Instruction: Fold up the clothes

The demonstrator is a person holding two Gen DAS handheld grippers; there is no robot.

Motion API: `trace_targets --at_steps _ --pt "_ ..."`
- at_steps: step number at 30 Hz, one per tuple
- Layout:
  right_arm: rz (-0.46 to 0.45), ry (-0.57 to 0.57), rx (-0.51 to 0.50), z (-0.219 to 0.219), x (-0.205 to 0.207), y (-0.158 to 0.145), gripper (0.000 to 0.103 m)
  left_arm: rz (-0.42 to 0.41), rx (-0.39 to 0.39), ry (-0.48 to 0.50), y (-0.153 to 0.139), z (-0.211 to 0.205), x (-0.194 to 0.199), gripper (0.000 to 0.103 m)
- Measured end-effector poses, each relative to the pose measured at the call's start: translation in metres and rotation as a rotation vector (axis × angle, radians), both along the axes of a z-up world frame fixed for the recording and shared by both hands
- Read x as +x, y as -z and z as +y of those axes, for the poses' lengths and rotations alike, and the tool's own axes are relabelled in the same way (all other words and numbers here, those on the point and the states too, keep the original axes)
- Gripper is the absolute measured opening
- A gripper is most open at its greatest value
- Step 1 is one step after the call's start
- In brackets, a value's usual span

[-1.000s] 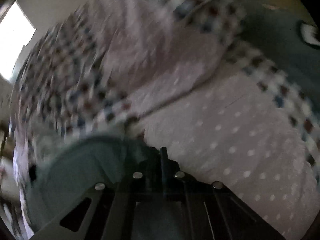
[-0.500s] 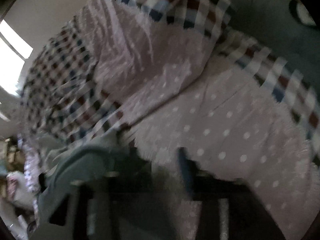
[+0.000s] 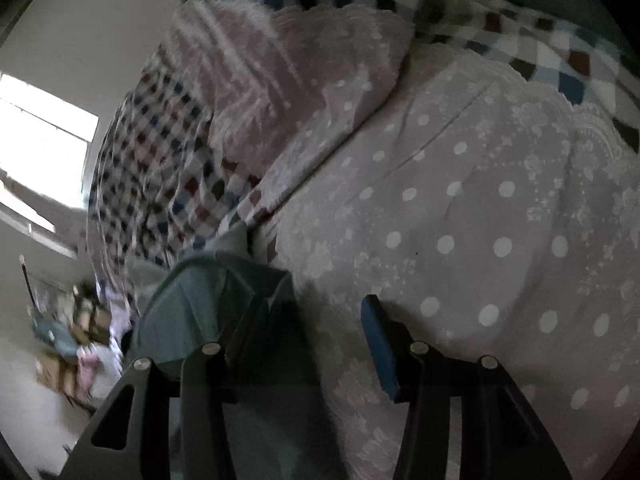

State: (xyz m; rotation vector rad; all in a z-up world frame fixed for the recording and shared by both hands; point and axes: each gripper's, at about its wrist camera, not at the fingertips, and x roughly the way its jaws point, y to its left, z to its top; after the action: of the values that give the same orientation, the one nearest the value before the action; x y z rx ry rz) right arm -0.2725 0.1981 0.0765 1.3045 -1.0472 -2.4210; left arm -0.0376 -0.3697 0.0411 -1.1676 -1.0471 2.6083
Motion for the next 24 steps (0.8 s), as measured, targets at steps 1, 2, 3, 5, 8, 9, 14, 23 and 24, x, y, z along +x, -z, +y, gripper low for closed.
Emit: trace_targets --at_steps 1,2,3,5,8,9,14,23,24 --pt "0.004 -0.016 0.014 -0.003 0.000 -0.001 0.052 0.001 0.000 0.000 0.000 0.000 0.000 0.006" --pt "0.007 -0.031 0.028 -0.006 -0.001 -0.002 0.052 0.001 -0.001 0.000 0.000 0.000 0.000 0.006" --pt "0.009 -0.041 0.039 -0.010 -0.003 -0.004 0.052 0.002 -0.001 0.000 0.000 0.000 0.000 0.006" --pt "0.011 -0.055 0.064 -0.019 -0.010 -0.008 0.052 0.002 -0.001 0.001 0.000 0.000 0.000 0.006" --pt "0.003 -0.072 0.108 -0.037 -0.024 -0.016 0.052 0.002 -0.002 0.002 0.000 -0.001 0.001 0.006" --pt "-0.011 -0.070 0.141 -0.043 -0.028 -0.019 0.052 0.002 -0.002 0.003 0.000 -0.002 0.001 0.006" --pt "-0.018 -0.066 0.189 -0.065 -0.043 -0.038 0.053 0.002 0.001 0.005 0.001 -0.002 0.000 0.006" --pt "0.111 -0.209 0.400 -0.060 -0.003 -0.060 0.054 0.006 0.004 0.004 0.001 -0.001 0.001 0.006" --pt "0.142 -0.295 0.451 -0.071 0.006 -0.062 0.053 0.006 0.003 0.004 0.001 -0.001 0.001 0.006"
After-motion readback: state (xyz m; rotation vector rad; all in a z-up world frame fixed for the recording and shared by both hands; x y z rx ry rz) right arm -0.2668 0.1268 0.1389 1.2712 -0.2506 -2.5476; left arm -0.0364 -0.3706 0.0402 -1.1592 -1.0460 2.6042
